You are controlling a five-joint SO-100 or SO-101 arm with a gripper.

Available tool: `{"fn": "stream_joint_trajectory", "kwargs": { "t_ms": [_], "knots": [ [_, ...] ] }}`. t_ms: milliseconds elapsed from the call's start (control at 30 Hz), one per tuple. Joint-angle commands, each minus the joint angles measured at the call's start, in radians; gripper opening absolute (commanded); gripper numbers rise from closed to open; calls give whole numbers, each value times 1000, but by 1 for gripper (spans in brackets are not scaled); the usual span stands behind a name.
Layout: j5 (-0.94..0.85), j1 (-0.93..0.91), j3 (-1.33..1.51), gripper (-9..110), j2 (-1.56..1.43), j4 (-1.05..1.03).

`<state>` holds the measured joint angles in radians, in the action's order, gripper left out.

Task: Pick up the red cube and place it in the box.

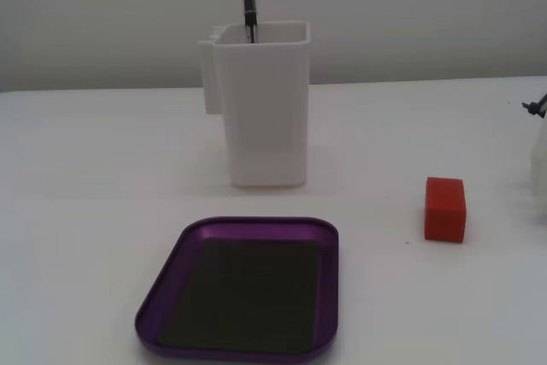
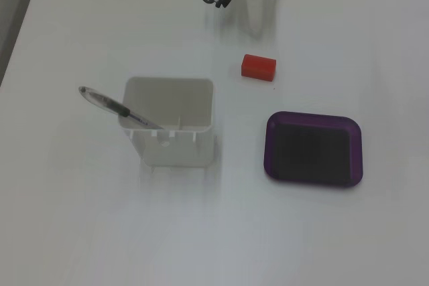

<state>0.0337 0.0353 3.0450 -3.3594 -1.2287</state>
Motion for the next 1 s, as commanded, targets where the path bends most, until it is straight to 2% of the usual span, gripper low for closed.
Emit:
{"fn": "stream_joint_trajectory", "kwargs": {
  "t_ms": [0, 667, 967],
  "knots": [
    [-8, 12, 6, 0, -100, 26],
    [-14, -2, -8, 4, -95, 35],
    [-11, -3, -144, 5, -87, 235]
  ]
}}
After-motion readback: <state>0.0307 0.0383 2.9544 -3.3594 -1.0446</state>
